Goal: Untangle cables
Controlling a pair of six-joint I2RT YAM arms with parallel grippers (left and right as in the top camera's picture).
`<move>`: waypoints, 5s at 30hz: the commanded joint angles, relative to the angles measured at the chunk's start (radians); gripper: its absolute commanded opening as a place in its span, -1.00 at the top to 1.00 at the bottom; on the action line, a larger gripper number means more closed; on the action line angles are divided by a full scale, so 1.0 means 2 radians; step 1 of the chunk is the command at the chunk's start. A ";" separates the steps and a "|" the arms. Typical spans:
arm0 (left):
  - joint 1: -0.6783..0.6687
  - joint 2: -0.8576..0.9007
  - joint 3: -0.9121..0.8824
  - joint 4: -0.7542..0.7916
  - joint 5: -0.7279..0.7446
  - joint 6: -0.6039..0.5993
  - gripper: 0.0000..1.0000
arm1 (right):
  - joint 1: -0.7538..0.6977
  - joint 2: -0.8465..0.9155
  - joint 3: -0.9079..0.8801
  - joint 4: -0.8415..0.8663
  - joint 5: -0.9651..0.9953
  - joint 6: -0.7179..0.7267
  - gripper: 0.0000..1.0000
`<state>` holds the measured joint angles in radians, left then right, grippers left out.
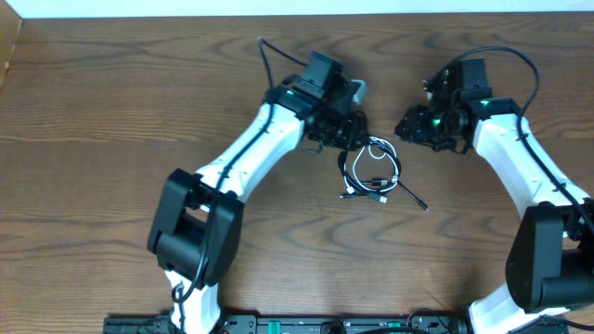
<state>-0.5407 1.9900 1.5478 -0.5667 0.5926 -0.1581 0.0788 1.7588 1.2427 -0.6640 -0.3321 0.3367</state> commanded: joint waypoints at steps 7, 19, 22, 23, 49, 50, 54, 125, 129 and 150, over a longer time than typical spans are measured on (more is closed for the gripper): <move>-0.060 0.066 0.000 0.108 -0.094 -0.080 -0.36 | -0.083 -0.002 0.003 -0.017 0.029 0.016 0.04; -0.122 0.094 0.000 0.197 -0.244 -0.109 -0.38 | -0.102 -0.002 0.002 -0.035 0.058 -0.002 0.00; -0.130 0.096 0.000 0.196 -0.275 -0.106 -0.39 | -0.102 -0.002 0.002 -0.035 0.060 -0.005 -0.01; -0.132 0.097 0.000 0.196 -0.280 -0.103 -0.38 | -0.102 -0.002 0.002 -0.035 0.060 -0.006 -0.02; -0.130 0.118 0.010 0.114 -0.369 -0.088 -0.36 | -0.102 -0.002 0.002 -0.045 0.060 -0.019 -0.04; -0.130 0.111 0.012 0.104 -0.367 -0.088 -0.36 | -0.102 -0.002 0.002 -0.045 0.060 -0.019 -0.04; -0.130 0.076 0.014 0.081 -0.315 -0.034 -0.23 | -0.102 -0.002 0.002 -0.043 0.060 -0.019 -0.04; 0.096 -0.040 0.013 0.022 0.285 -0.077 0.85 | -0.019 -0.002 0.003 0.144 -0.369 -0.052 -0.16; 0.096 -0.040 0.013 0.022 0.283 -0.077 0.85 | -0.001 -0.002 0.003 0.174 -0.357 -0.008 -0.13; 0.096 -0.040 0.013 -0.016 0.187 -0.075 0.85 | 0.043 -0.002 0.003 0.177 -0.228 0.116 0.22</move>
<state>-0.3462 1.9114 1.5696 -0.5976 0.9684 -0.3176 0.1471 1.7588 1.2427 -0.2947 -0.8509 0.5304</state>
